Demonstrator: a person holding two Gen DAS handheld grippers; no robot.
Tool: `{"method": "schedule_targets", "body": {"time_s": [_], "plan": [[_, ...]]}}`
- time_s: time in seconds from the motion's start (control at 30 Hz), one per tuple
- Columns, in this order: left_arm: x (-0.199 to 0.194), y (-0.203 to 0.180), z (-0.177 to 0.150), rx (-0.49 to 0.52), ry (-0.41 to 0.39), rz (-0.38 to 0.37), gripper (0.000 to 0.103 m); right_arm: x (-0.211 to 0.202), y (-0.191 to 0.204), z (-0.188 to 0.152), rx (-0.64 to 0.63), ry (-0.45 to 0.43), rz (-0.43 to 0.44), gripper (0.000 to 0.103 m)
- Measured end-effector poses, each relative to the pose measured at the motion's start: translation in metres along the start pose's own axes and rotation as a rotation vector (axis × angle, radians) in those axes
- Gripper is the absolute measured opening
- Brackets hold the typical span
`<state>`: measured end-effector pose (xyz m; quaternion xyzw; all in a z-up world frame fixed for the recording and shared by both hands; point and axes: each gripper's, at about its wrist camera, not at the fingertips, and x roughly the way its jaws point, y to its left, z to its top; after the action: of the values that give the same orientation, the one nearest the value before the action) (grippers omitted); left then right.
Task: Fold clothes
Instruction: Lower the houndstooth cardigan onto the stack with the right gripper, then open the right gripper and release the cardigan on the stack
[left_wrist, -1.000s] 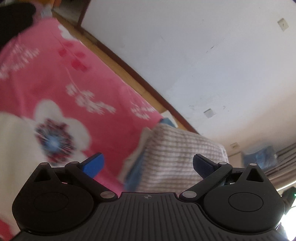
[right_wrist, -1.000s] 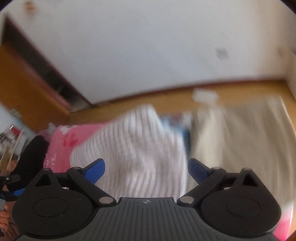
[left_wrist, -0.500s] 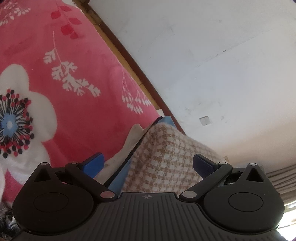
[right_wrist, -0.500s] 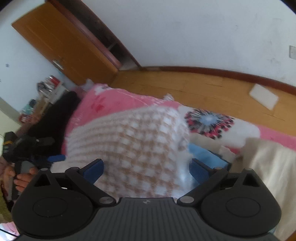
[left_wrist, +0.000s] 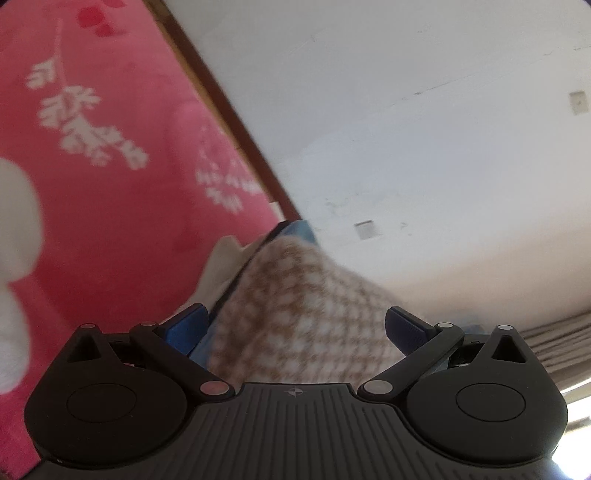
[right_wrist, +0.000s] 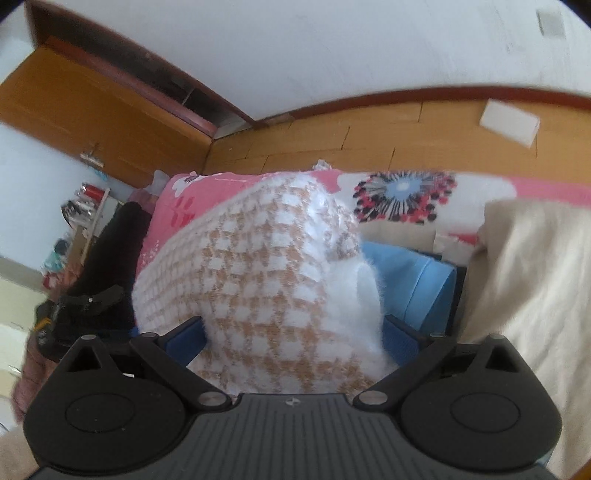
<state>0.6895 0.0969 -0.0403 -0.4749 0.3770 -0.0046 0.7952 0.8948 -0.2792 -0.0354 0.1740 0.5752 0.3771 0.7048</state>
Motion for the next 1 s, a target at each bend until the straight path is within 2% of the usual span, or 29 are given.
{"method": "schedule_targets", "body": {"time_s": [0.1, 0.17, 0.3, 0.53, 0.77, 1.0], "plan": [[0.011, 0.000, 0.002, 0.014, 0.017, -0.029, 0.103, 0.002, -0.003, -0.003, 0.037, 0.003, 0.006, 0.101], [0.015, -0.010, 0.001, 0.074, 0.041, -0.039, 0.103, 0.001, -0.001, -0.007, 0.042, -0.004, -0.001, 0.099], [0.026, -0.031, -0.006, 0.223, 0.051, 0.031, 0.103, 0.002, 0.005, -0.012, 0.031, -0.025, -0.027, 0.097], [0.032, -0.053, -0.009, 0.300, 0.038, 0.066, 0.103, -0.002, 0.016, -0.026, 0.069, -0.077, -0.068, 0.083], [0.025, -0.083, -0.002, 0.351, 0.038, 0.081, 0.103, -0.012, 0.020, -0.055, 0.194, -0.137, -0.075, 0.078], [0.048, -0.119, -0.003, 0.503, 0.053, 0.112, 0.103, -0.018, 0.004, -0.075, 0.345, -0.214, -0.032, 0.078]]}}
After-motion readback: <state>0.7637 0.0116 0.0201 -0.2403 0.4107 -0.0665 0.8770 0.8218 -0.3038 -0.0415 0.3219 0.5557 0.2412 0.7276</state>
